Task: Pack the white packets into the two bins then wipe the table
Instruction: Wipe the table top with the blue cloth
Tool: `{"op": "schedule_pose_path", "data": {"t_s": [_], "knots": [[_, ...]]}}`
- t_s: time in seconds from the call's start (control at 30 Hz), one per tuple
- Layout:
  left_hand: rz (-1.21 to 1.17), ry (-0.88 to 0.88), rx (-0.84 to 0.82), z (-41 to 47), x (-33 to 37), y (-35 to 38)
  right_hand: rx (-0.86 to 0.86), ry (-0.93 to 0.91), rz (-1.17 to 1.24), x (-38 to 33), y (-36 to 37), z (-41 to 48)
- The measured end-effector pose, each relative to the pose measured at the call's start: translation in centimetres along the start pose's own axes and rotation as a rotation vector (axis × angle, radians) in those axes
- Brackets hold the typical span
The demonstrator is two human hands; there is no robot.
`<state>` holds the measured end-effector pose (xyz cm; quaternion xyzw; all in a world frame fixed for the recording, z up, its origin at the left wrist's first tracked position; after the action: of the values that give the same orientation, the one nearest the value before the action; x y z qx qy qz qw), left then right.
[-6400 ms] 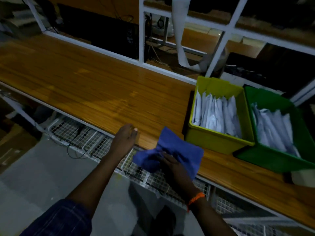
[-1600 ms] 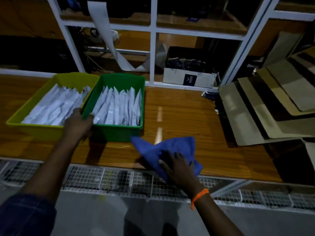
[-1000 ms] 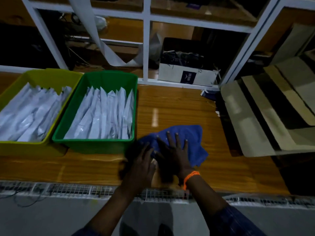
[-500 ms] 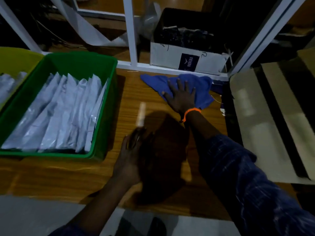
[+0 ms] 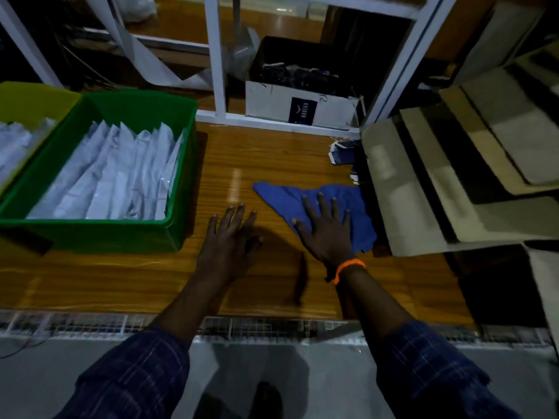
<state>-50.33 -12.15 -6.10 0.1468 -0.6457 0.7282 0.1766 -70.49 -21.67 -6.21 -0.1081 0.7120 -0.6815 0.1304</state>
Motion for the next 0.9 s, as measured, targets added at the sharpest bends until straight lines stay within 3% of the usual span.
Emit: {"op": "schedule_pose_path", "data": {"t_s": [0.23,0.43,0.67,0.9], "knots": [[-0.083,-0.066,-0.026,0.0,-0.8,0.6,0.066,0.03,-0.007,0.1,0.3,-9.3],[-0.173,-0.012,0.042,-0.4,-0.5,0.4,0.107,0.058,-0.133,-0.4,1.0,-15.7],[-0.296,0.068,0.146,-0.3,-0.2,0.4,0.098,0.105,-0.133,-0.4,1.0,-13.1],[-0.184,0.102,-0.016,-3.9,0.7,0.3,0.103,0.193,-0.027,0.3,0.6,-12.5]]}}
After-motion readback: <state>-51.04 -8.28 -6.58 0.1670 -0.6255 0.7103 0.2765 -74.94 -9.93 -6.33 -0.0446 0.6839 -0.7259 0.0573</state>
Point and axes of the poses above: each hand's wrist, its own z-axis towards the middle knuckle, its own y-axis out of the palm, x = y × z, the point moved 9 cm from there along z, towards the middle knuckle, and after that the axes turned 14 degrees about -z, right-handed, at the moved point
